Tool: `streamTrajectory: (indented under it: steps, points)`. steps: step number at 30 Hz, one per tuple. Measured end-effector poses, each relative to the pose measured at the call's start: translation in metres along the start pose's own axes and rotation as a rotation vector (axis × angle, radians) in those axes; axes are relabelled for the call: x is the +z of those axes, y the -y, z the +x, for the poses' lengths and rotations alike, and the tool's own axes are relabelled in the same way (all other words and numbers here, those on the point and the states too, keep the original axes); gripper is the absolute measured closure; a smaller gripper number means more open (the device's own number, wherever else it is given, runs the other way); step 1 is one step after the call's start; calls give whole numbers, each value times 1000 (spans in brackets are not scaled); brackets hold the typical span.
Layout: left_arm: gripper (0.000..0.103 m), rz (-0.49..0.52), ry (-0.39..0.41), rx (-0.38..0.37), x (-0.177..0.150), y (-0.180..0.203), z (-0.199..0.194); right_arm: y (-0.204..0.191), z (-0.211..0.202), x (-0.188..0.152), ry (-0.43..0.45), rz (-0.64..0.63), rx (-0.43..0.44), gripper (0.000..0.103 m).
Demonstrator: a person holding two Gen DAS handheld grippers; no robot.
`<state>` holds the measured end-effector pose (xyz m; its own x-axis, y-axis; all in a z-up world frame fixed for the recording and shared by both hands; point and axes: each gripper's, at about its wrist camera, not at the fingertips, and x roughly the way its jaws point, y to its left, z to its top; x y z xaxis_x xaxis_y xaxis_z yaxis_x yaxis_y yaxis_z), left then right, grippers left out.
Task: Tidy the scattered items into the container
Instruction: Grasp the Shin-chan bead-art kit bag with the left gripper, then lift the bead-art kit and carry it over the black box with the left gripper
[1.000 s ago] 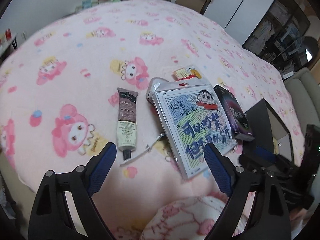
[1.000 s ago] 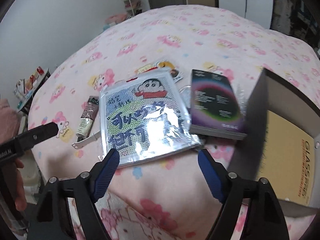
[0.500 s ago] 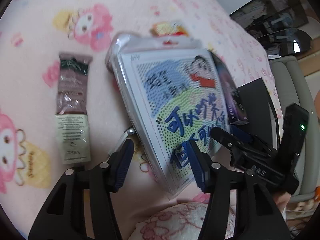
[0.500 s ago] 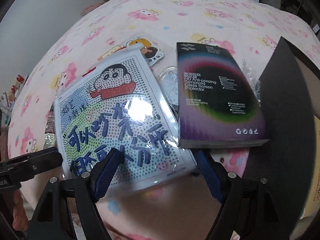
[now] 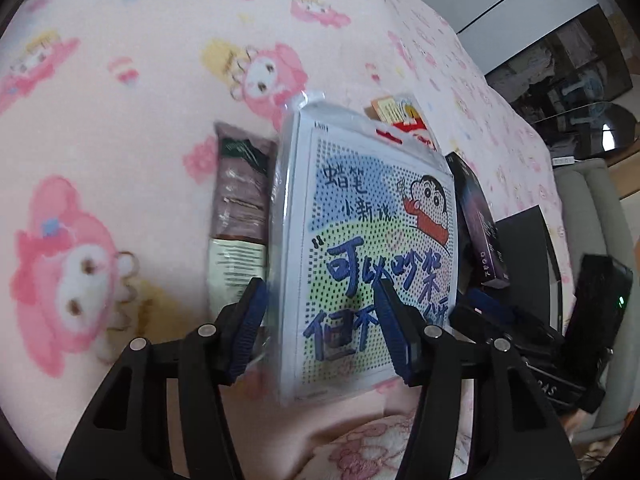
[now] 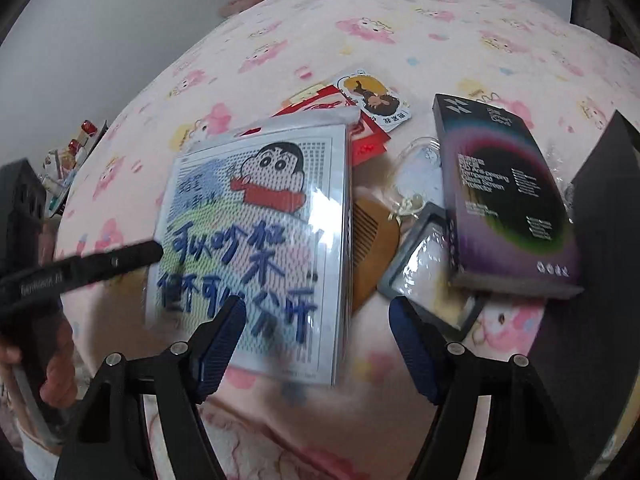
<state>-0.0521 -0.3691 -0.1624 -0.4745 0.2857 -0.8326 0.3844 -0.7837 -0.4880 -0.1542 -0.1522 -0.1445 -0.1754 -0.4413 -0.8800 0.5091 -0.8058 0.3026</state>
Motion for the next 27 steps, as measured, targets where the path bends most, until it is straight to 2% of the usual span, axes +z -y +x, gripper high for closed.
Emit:
streamTrajectory:
  steps: [3,4,7,9,18,20,21,22,23,25,27]
  points:
    - [46,9,-14,34,0,4,11,6,33,3,-90,3,97,32]
    - [45,19,-14,52,-1,9,11,7,38,1,-105,14,128,35]
    - [48,40,-24,83,-4,19,7,5,23,-6,-67,33,126,42]
    - [51,43,-24,54,-7,24,-1,4,4,-8,-31,40,133,47]
    - [53,89,-30,-135,-29,64,-41,14,-96,-35,142,91,126,47]
    - [53,106,-51,-187,-35,82,-45,19,-112,-47,167,94,166,48]
    - [54,118,-64,-233,-39,92,-47,20,-118,-53,172,101,214,51]
    - [54,134,-70,-248,-41,103,-46,20,-122,-58,171,105,254,55]
    - [54,158,-64,-241,-44,113,-46,21,-127,-62,176,116,271,55]
    - [54,174,-63,-204,-48,129,-38,21,-129,-66,186,101,233,55]
    - [55,164,-84,-202,-51,136,-29,25,-131,-73,184,106,202,55]
